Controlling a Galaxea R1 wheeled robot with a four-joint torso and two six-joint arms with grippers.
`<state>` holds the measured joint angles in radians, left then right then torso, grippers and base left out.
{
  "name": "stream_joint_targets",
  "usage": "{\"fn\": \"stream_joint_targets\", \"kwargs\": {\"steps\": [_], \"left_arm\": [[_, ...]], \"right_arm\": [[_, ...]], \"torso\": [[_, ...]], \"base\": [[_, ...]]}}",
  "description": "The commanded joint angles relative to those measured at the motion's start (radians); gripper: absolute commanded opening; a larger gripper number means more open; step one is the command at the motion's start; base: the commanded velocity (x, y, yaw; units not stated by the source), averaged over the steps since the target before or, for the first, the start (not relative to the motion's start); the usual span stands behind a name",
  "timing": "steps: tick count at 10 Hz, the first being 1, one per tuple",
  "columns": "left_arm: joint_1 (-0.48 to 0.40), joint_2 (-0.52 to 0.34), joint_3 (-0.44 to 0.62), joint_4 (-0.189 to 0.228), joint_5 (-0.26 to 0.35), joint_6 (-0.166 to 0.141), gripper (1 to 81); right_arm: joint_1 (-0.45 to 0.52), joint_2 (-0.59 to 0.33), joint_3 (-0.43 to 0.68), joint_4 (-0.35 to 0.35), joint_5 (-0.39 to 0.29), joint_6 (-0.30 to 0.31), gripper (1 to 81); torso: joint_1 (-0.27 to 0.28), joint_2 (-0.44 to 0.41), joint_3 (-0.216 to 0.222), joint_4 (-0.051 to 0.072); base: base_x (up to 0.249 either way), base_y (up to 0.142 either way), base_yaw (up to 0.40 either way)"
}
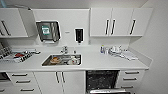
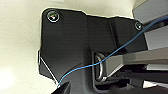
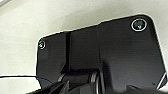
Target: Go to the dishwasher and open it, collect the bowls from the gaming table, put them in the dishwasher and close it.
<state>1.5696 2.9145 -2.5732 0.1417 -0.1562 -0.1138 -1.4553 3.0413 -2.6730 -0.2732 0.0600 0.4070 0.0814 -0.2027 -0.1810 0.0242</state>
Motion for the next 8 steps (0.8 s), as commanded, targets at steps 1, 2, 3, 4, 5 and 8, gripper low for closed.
{"fn": "stream_joint_targets", "kwargs": {"steps": [1,2,3,4,5,8], "left_arm": [[-0.035,-0.007,0.004,-0.004,0.047,-0.006,81.1],[-0.035,-0.006,0.004,-0.004,0.047,-0.006,81.1],[-0.035,-0.004,0.004,-0.004,0.049,-0.004,81.1],[-0.033,-0.004,0.004,-0.004,0.049,-0.004,81.1],[-0.033,-0.004,0.004,-0.004,0.05,-0.004,81.1],[-0.035,-0.001,0.004,-0.004,0.049,-0.004,81.1]], "right_arm": [[0.057,-0.002,0.009,-0.014,-0.039,-0.005,81.1],[0.057,-0.002,0.007,-0.015,-0.037,-0.005,81.1],[0.057,-0.002,0.005,-0.014,-0.039,-0.005,81.1],[0.057,-0.002,0.006,-0.014,-0.037,-0.005,81.1],[0.057,-0.002,0.004,-0.015,-0.037,-0.005,81.1],[0.054,-0.003,0.003,-0.024,-0.039,-0.004,81.1]], "torso": [[0.0,0.0,0.069,0.0],[-0.001,0.002,0.075,0.0],[-0.002,0.002,0.037,0.0],[-0.068,0.102,0.054,0.0],[-0.068,0.102,0.061,0.0],[-0.034,0.05,0.068,0.0]], "base": [[0.0,0.0,0.0],[0.0,0.0,0.0],[0.0,0.0,0.0],[0.0,0.0,0.0],[0.0,0.0,0.0],[0.0,0.0,0.0]]}}
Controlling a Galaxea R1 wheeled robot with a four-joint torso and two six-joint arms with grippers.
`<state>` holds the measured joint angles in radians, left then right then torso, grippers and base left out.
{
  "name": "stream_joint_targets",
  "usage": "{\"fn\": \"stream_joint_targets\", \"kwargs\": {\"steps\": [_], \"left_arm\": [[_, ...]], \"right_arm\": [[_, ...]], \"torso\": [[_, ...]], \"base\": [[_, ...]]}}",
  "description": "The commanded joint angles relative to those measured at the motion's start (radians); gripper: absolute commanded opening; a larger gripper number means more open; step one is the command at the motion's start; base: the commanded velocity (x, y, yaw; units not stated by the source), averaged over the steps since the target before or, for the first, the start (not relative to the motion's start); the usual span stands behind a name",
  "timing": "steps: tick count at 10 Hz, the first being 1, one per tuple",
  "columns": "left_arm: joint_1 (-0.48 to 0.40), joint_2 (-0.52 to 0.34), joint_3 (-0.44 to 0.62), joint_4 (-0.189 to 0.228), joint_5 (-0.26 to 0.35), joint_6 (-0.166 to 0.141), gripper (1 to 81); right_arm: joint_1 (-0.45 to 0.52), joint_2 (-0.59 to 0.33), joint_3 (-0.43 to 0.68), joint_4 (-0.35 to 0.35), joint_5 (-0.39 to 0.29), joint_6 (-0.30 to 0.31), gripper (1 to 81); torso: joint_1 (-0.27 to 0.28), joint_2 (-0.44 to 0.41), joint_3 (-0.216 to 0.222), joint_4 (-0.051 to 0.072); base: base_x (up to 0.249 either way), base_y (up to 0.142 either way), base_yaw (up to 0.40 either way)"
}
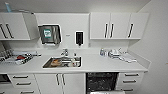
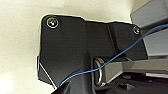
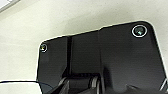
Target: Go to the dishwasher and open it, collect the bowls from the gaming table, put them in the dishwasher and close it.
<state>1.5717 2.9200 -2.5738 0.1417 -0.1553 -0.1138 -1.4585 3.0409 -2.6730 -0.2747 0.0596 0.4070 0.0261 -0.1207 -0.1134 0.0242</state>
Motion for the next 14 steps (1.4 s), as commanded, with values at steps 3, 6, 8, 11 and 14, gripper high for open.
{"fn": "stream_joint_targets", "kwargs": {"steps": [3,6,8,11,14], "left_arm": [[-0.041,-0.005,0.003,-0.008,0.053,-0.02,81.1],[-0.041,0.005,-0.024,-0.138,0.056,-0.075,81.1],[-0.041,0.007,-0.068,-0.191,0.123,-0.073,81.1],[-0.046,0.001,-0.062,-0.109,0.134,0.024,81.1],[-0.049,0.009,-0.06,-0.181,0.132,0.168,81.1]], "right_arm": [[0.052,-0.003,-0.001,-0.023,-0.058,-0.004,81.1],[0.048,-0.005,0.0,-0.011,-0.058,-0.004,81.1],[0.045,-0.006,-0.001,-0.011,-0.058,-0.004,81.1],[0.043,-0.001,-0.002,-0.011,-0.059,-0.004,81.1],[0.019,0.009,-0.011,-0.002,-0.058,-0.1,81.1]], "torso": [[-0.011,0.015,0.0,0.0],[-0.011,0.014,0.0,0.0],[-0.012,0.014,0.0,0.0],[-0.012,0.014,0.0,0.0],[-0.012,0.014,0.0,0.0]], "base": [[0.0,0.0,0.0],[0.0,0.0,0.0],[0.0,0.0,0.0],[0.0,0.0,0.0],[0.0,0.0,0.0]]}}
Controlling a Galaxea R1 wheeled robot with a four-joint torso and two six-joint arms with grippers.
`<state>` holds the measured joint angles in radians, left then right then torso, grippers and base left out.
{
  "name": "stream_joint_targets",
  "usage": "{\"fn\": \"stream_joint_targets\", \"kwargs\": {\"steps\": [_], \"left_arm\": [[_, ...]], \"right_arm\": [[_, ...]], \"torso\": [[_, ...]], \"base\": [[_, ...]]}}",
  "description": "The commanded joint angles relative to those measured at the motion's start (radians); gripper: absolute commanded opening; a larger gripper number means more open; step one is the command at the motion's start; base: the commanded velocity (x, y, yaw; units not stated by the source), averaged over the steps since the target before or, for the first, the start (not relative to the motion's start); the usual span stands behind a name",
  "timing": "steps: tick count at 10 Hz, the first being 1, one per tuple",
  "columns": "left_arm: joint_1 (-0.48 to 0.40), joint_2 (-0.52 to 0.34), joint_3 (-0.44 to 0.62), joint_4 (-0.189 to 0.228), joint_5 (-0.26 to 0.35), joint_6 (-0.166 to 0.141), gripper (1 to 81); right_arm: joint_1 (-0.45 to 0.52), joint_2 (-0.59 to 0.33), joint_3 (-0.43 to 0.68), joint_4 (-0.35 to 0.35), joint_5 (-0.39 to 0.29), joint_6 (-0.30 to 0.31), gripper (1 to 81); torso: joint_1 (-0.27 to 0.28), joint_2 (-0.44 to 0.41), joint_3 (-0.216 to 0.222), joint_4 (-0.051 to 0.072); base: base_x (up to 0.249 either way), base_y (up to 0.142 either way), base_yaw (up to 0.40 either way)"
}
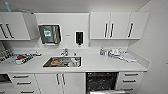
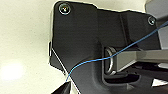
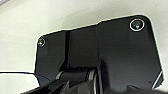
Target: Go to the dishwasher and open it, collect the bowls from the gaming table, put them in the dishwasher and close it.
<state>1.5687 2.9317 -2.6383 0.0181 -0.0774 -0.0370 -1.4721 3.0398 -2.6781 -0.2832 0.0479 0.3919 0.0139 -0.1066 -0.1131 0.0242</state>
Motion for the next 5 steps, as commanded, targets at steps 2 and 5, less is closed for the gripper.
{"fn": "stream_joint_targets", "kwargs": {"steps": [2,5], "left_arm": [[-0.048,0.003,0.006,-0.121,0.044,0.166,81.1],[-0.074,0.009,-0.022,-0.122,0.038,0.166,81.1]], "right_arm": [[0.026,0.036,-0.064,0.062,-0.04,-0.13,81.1],[0.015,0.033,-0.075,0.09,-0.049,-0.123,81.1]], "torso": [[0.0,0.0,0.0,0.0],[0.0,0.0,0.0,0.0]], "base": [[0.0,0.0,0.0],[0.0,0.0,0.0]]}}
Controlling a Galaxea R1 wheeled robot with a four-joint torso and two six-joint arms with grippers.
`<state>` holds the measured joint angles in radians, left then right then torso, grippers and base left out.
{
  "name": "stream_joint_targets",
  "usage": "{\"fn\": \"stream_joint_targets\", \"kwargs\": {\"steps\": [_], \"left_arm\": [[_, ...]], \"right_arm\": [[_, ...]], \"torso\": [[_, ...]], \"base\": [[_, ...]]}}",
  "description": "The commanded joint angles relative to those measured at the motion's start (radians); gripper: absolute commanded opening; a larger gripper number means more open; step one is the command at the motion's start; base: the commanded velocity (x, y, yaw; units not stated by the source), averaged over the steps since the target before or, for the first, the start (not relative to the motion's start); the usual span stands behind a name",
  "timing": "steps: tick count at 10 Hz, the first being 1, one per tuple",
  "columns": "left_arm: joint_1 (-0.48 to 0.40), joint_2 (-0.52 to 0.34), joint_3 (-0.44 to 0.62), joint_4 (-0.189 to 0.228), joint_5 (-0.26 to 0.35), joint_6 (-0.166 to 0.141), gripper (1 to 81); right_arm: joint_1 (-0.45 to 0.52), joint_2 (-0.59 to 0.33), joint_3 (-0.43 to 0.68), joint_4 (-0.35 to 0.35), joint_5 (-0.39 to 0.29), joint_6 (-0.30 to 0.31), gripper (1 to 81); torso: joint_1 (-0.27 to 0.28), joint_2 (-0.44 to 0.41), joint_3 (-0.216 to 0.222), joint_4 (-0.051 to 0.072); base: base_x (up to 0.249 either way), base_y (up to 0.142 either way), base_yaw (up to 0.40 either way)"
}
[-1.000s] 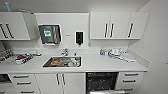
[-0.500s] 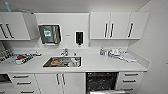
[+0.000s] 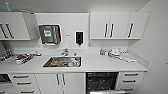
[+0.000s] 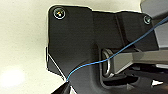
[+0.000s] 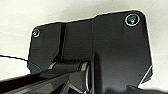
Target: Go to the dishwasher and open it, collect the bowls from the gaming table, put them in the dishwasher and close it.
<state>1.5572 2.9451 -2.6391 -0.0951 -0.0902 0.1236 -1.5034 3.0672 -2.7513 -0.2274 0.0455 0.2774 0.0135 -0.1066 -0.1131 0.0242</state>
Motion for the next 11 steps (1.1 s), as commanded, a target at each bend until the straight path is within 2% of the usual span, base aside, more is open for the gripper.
{"fn": "stream_joint_targets", "kwargs": {"steps": [1,2,4,11], "left_arm": [[-0.081,-0.003,-0.03,-0.005,0.058,0.005,81.1],[-0.087,0.012,-0.031,0.003,0.066,0.016,81.1],[-0.099,0.034,-0.041,0.003,0.064,0.016,81.1],[-0.107,0.029,-0.041,0.002,0.064,0.018,81.1]], "right_arm": [[0.045,0.009,-0.007,0.03,-0.093,-0.014,81.1],[0.041,0.007,-0.007,0.03,-0.115,-0.014,81.1],[0.025,0.009,-0.005,0.028,-0.099,-0.015,81.1],[0.031,0.009,0.003,0.031,-0.099,-0.015,81.1]], "torso": [[0.0,0.0,0.0,0.0],[0.0,0.0,0.0,0.0],[0.0,0.0,0.0,0.0],[0.0,0.0,0.0,0.0]], "base": [[0.0,0.0,0.0],[0.0,0.0,0.0],[0.0,0.0,0.0],[0.0,0.0,0.0]]}}
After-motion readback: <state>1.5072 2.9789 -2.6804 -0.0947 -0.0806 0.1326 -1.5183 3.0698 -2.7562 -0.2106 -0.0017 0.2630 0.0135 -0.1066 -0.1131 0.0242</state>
